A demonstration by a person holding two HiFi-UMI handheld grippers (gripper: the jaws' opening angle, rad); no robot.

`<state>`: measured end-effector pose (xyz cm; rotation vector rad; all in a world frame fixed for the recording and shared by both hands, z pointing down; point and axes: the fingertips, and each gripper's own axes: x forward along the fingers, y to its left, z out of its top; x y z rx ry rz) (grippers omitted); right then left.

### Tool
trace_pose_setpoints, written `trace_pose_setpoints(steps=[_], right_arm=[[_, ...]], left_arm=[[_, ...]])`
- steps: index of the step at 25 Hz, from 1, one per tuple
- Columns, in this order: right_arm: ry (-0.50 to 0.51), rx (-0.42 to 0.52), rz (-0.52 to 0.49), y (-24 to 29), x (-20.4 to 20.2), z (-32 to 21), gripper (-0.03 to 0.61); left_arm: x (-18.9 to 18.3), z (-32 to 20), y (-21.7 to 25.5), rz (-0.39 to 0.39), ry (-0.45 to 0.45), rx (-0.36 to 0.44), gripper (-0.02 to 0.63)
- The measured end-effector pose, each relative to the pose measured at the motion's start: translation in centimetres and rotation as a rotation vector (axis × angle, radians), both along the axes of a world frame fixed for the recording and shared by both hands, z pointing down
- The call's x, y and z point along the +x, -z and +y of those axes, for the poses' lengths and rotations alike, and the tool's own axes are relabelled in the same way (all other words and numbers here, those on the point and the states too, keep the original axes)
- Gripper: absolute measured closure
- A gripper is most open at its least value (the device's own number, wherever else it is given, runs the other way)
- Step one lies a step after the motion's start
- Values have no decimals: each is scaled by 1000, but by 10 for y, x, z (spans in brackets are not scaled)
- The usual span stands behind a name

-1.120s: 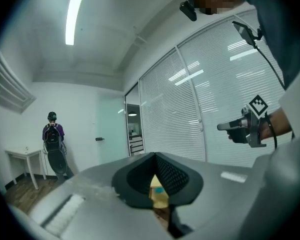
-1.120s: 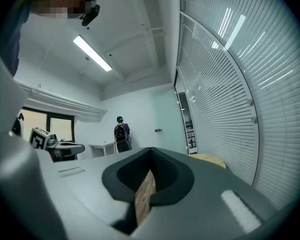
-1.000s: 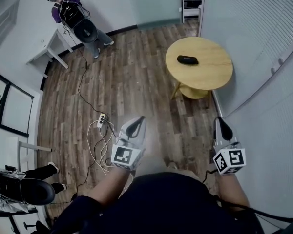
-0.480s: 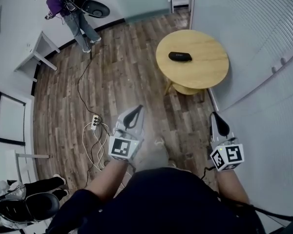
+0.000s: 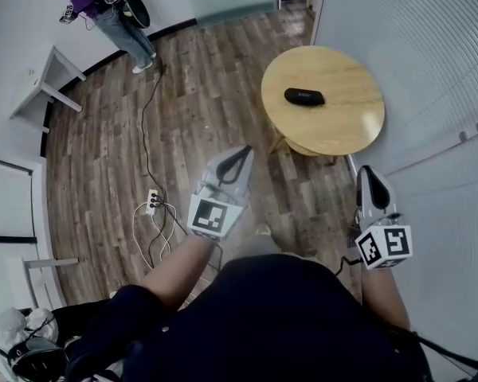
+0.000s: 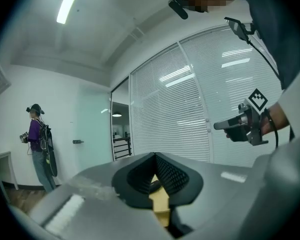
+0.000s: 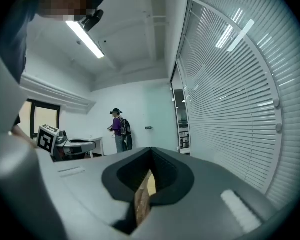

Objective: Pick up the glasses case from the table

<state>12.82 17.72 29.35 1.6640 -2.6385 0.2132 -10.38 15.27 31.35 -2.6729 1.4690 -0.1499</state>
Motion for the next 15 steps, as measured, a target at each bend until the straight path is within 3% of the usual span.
trace_pose_setpoints(steps=[4,11,15], right_arm=[[5,-26,-9,1,-21,-31,571],[22,-61,18,-6,-29,-86,571],[62,-37,28,-4,-35,-131,571]], left_arm=[[-13,-36,-2,-12,-38,4,611],[-29,-91,-28,-4,-31,-31,611],[-31,-125,-16,29,-10,-4,611]])
